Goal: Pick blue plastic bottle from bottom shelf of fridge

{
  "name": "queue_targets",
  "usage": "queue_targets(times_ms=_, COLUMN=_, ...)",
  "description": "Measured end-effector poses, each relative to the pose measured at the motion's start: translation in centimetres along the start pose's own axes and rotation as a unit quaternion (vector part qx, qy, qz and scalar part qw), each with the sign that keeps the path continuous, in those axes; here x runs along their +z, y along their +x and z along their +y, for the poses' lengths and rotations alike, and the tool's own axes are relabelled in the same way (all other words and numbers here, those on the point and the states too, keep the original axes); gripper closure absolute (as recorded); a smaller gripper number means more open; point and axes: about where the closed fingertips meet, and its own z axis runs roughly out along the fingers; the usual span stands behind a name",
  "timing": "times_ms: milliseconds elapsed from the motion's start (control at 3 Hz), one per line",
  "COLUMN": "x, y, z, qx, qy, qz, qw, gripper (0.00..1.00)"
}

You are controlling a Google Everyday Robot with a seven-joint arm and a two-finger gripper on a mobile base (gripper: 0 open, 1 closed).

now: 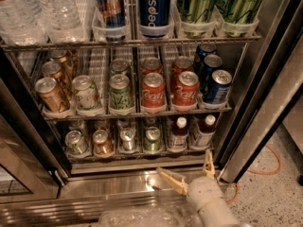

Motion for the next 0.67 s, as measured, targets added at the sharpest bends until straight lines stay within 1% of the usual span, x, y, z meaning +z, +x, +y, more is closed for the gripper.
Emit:
queue_targets(times_ms=333, x=0.3, y=-0.1, z=-2.0, qx=0.005, qy=-0.011, qz=-0.011, qw=0.9999, gripper=0.0)
queue_targets(times_ms=667, x=0.6, y=0.5, z=-3.2, qx=0.007, qy=-0.029, qz=-0.014, qw=0.9995, gripper=0.0)
